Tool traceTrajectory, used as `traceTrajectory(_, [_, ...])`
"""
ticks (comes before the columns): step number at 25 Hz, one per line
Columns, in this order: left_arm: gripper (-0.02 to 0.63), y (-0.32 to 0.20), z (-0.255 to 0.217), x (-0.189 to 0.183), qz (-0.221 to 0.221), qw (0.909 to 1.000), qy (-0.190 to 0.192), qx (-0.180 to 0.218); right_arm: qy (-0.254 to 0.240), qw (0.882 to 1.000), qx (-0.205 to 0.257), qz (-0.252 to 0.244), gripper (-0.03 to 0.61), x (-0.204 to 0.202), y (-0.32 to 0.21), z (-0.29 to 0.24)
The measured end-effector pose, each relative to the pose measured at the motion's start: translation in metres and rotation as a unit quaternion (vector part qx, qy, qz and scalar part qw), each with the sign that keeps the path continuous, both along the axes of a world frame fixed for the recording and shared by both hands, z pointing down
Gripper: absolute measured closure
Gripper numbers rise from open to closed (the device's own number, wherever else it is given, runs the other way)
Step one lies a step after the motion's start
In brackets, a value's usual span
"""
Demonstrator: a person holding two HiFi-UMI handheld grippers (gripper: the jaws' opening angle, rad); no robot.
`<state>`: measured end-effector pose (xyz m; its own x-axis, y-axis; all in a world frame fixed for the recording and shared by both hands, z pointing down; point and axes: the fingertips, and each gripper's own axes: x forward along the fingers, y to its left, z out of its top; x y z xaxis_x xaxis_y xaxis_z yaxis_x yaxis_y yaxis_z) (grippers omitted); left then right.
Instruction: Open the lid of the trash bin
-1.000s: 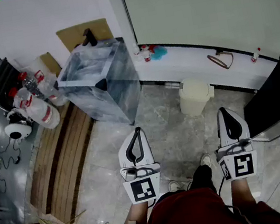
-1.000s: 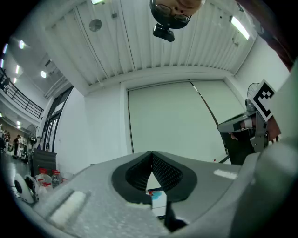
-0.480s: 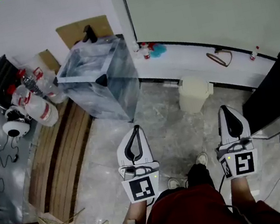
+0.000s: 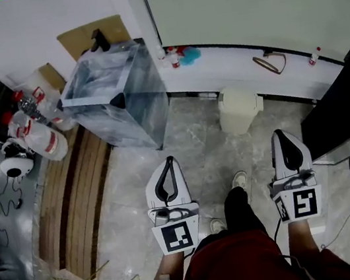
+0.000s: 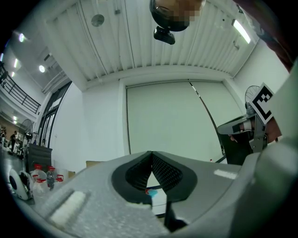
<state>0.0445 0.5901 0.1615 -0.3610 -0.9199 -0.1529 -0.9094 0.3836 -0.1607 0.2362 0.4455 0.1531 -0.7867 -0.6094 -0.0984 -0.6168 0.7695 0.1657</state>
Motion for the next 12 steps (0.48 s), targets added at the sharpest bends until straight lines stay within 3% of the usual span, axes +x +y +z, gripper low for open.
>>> traceTrajectory(12, [0.609,-0.078,0.017,-0.03,0.006,0.9998,0.003,-0.02,0.022,1.0,-0.012,0.008,0.578,-0.027,-0.076,0.029])
